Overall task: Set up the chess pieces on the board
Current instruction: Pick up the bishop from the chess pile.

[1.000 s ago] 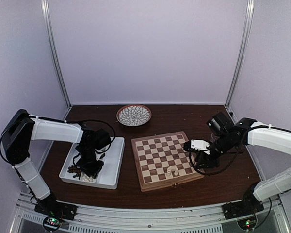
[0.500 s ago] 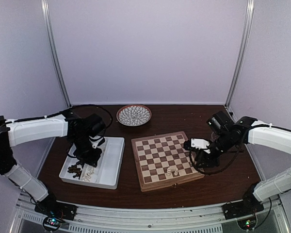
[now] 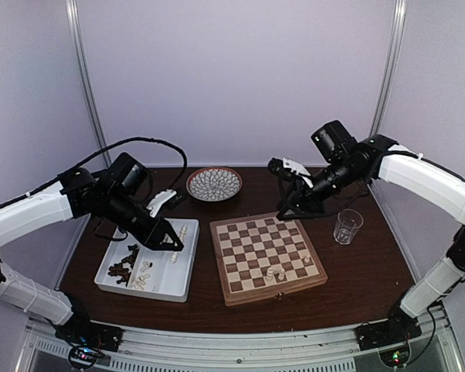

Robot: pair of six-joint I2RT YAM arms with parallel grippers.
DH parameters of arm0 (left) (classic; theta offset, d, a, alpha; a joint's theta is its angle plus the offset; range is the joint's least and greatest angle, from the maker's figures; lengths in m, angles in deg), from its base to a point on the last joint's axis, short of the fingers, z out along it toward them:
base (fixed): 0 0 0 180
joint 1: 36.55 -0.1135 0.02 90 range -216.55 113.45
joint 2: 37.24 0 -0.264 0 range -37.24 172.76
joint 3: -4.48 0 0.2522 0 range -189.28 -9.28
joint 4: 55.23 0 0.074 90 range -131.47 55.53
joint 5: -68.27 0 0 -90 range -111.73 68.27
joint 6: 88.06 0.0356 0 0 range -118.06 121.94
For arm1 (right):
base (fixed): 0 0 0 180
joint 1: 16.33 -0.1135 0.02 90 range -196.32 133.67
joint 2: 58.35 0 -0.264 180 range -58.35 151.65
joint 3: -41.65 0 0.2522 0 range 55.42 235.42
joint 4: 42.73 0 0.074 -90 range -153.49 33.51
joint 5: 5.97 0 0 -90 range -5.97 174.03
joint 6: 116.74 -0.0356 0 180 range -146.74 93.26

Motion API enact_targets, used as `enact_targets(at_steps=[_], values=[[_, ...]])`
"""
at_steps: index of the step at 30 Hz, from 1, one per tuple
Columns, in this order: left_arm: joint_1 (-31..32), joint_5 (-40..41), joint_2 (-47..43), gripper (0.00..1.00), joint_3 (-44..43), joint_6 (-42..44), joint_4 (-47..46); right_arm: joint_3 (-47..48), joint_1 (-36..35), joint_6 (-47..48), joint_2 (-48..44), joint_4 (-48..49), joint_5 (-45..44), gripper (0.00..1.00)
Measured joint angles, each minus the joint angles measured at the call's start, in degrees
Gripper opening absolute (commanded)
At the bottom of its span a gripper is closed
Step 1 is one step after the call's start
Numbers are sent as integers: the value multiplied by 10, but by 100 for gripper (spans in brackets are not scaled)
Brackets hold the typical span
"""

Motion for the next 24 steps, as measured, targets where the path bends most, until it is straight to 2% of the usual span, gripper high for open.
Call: enact_targets(at_steps=[4, 11, 17, 24], values=[[28, -45, 3, 0, -11, 7, -31, 79, -14, -47, 66, 3, 62, 43], [82, -71, 44, 0, -62, 14, -58, 149, -47, -145, 147, 14, 148, 48], [101, -80, 64, 0, -75, 11, -80, 159, -69, -246, 177, 61, 219, 49], [103, -96, 64, 0, -75, -3, -114, 152, -86, -332, 179, 130, 260, 49]])
